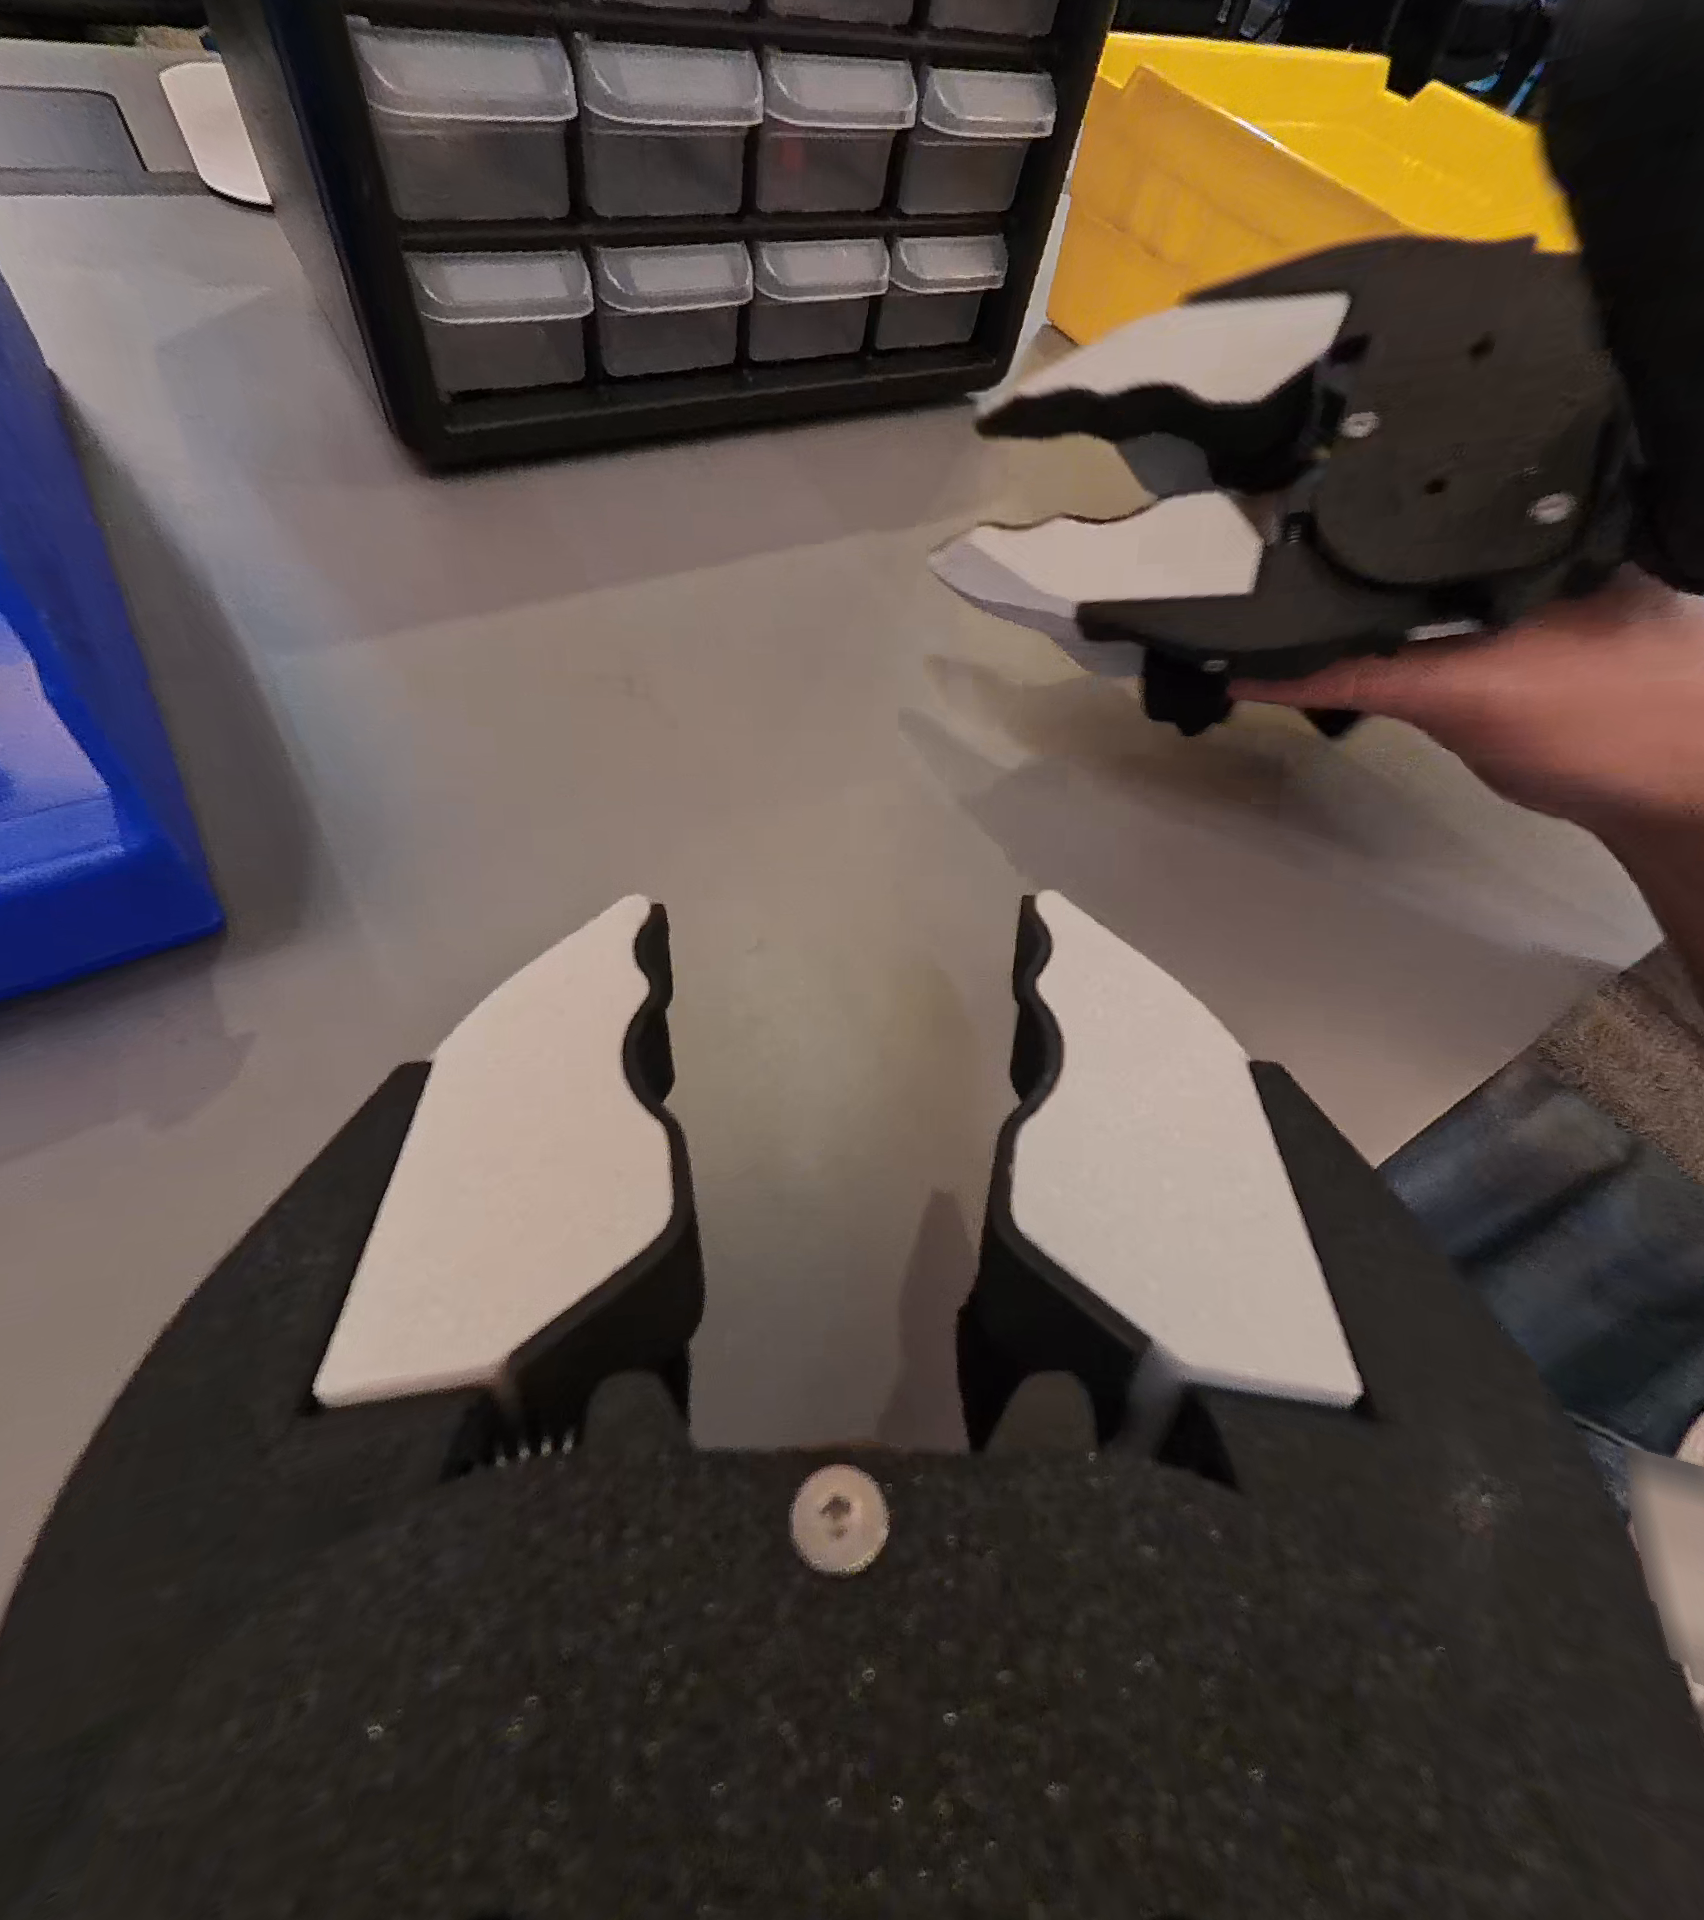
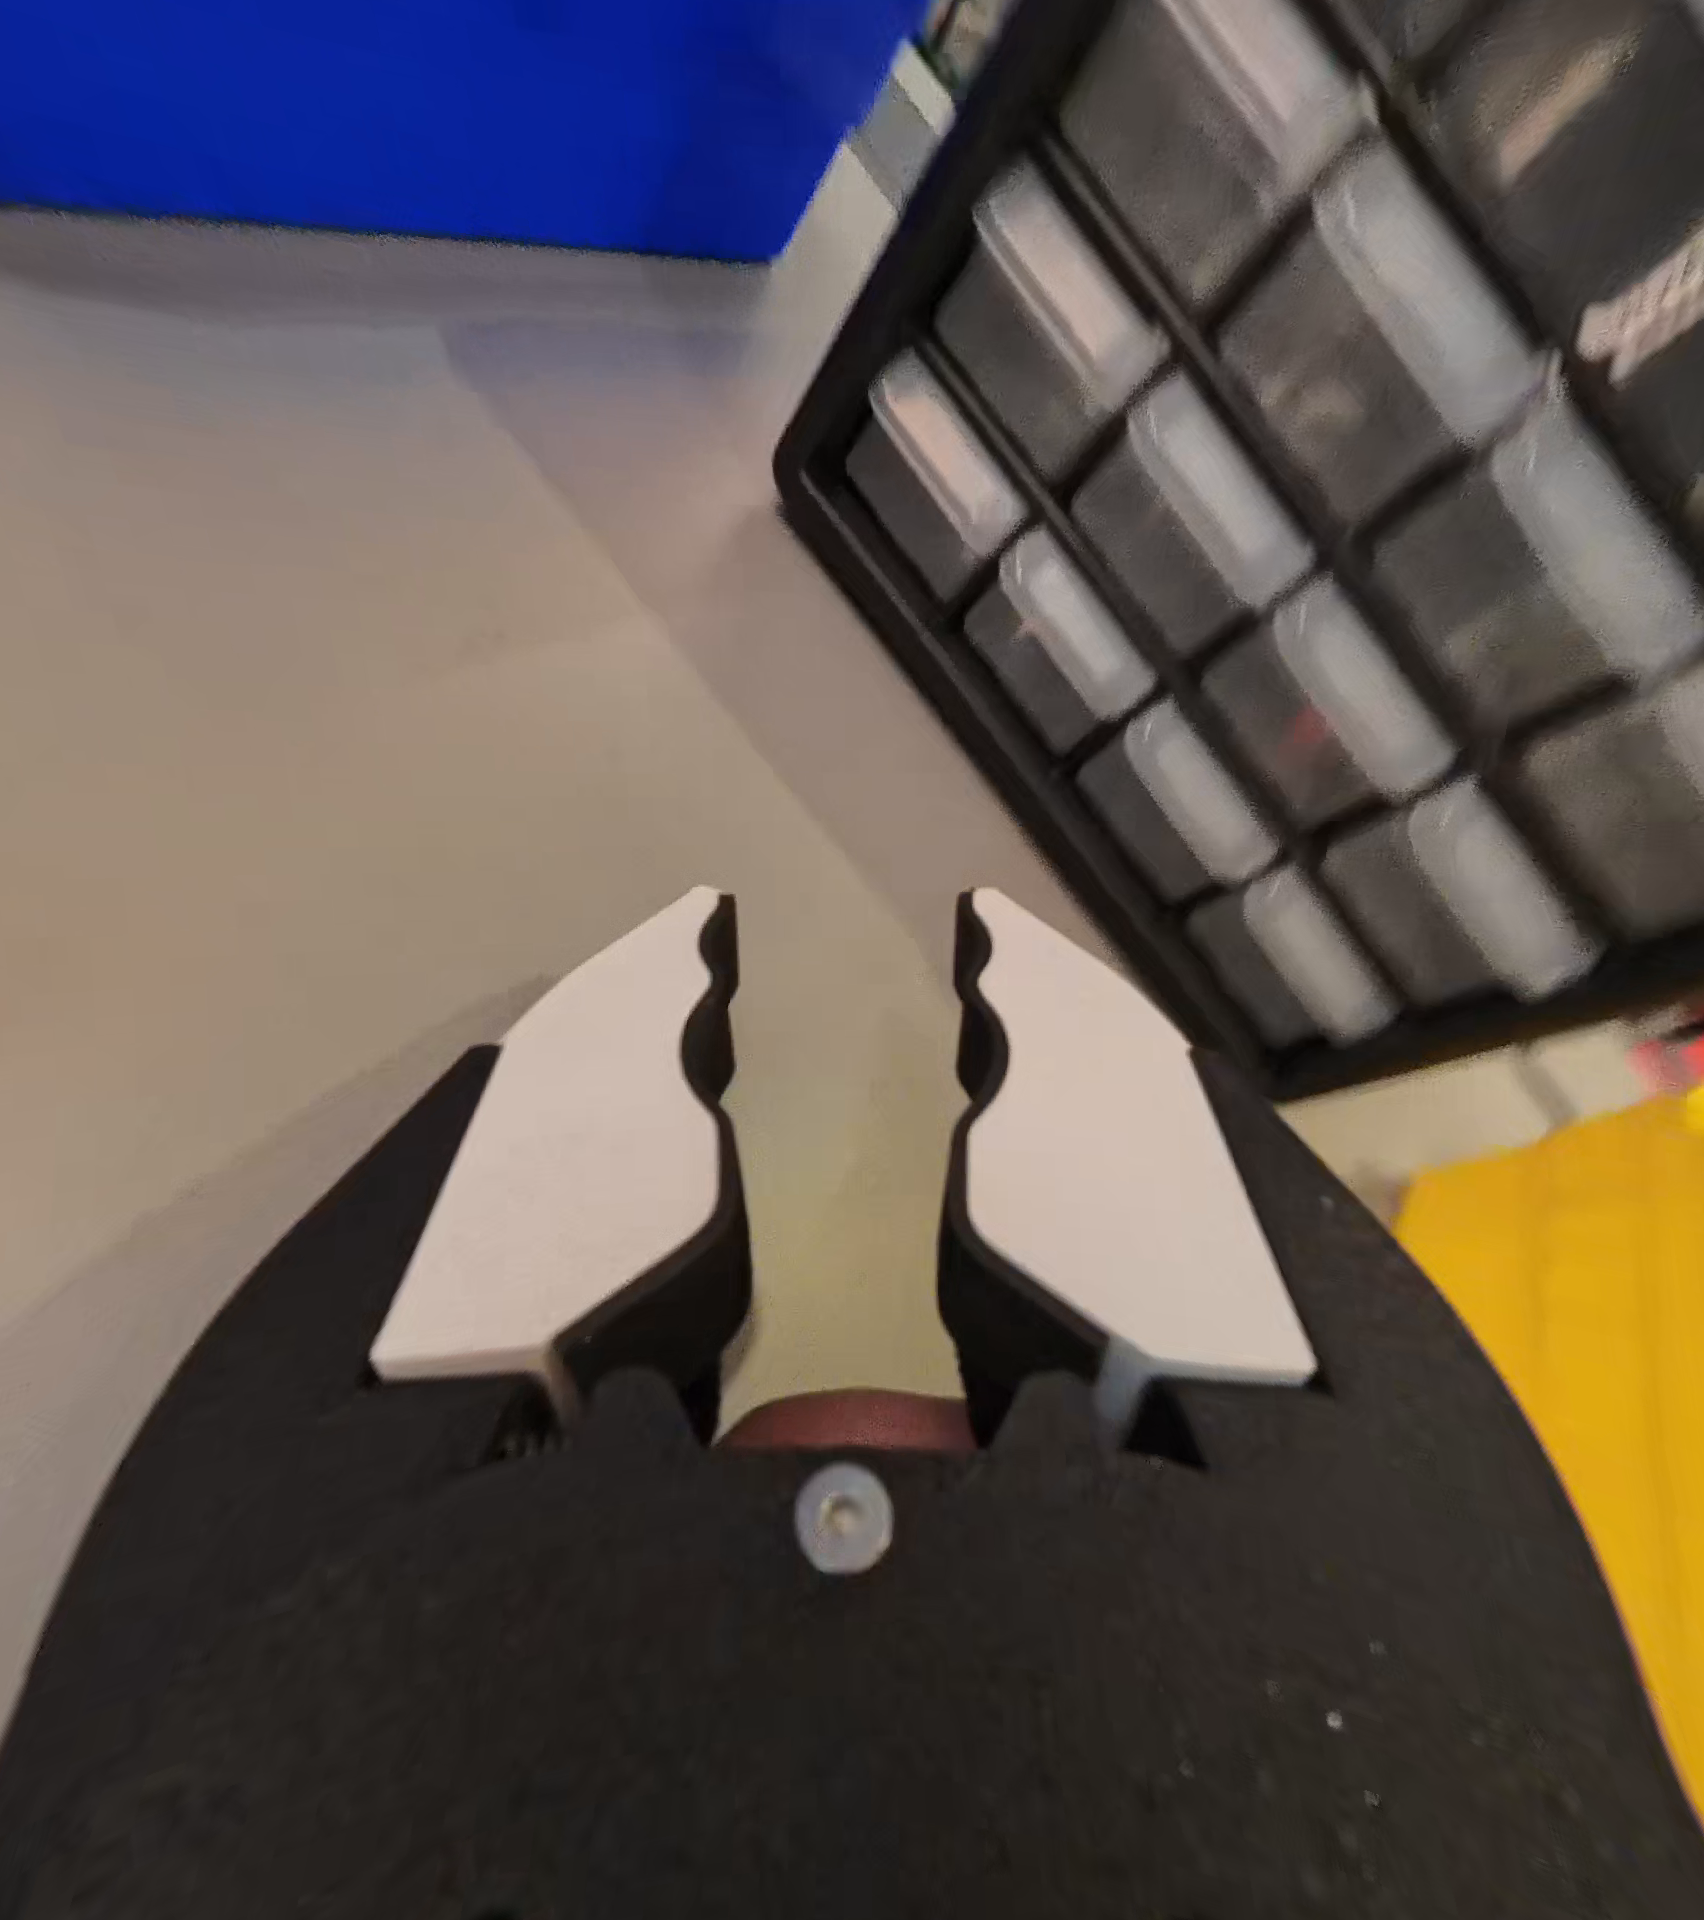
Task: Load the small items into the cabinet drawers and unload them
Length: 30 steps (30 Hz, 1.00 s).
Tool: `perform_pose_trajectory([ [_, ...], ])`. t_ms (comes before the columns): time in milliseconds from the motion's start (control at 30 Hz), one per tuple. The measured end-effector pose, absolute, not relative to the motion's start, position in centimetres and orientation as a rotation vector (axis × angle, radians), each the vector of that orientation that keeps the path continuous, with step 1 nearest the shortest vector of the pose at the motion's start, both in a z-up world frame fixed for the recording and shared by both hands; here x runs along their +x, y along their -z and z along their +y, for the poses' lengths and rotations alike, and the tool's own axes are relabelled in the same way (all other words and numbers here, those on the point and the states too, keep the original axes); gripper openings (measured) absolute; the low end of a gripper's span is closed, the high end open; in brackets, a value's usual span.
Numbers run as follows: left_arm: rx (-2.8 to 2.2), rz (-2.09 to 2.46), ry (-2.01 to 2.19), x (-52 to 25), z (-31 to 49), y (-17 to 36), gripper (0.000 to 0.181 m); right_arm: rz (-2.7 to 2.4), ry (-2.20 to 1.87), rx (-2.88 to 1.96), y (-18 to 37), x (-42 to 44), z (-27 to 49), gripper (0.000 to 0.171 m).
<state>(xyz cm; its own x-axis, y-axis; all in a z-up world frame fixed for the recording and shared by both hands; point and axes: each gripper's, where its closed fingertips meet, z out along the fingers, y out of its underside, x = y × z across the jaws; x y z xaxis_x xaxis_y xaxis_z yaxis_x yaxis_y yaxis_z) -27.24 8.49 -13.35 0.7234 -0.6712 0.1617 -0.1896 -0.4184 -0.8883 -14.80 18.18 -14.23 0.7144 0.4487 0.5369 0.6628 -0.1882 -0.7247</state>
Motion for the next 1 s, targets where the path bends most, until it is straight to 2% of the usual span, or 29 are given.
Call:
perform_pose_trajectory([
  [100, -1.981, 0.646, 0.657, -27.3, 8.5, 13.4, 0.063, -1.072, 0.511, -1.677, 13.6, -15.8, 21.6, 0.039],
  [400, -1.981, 0.616, 0.649, -28.5, 9.0, 13.0, 0.060, -1.329, 0.779, -1.252, 12.4, -20.2, 30.4, 0.031],
  [700, -1.998, 0.567, 0.680, -29.6, 9.9, 13.2, 0.058, -1.423, 0.823, -1.184, 14.7, -20.8, 32.7, 0.028],
  [767, -2.008, 0.563, 0.696, -29.6, 9.9, 13.4, 0.058, -1.422, 0.870, -1.105, 14.4, -20.9, 33.0, 0.022],
  [800, -2.012, 0.561, 0.702, -29.6, 9.9, 13.4, 0.058, -1.399, 0.911, -1.060, 14.0, -20.9, 33.1, 0.012],
  [1000, -2.023, 0.564, 0.702, -29.6, 9.9, 13.7, 0.057, -1.413, 0.894, -1.088, 14.0, -21.1, 31.7, 0.011],
])
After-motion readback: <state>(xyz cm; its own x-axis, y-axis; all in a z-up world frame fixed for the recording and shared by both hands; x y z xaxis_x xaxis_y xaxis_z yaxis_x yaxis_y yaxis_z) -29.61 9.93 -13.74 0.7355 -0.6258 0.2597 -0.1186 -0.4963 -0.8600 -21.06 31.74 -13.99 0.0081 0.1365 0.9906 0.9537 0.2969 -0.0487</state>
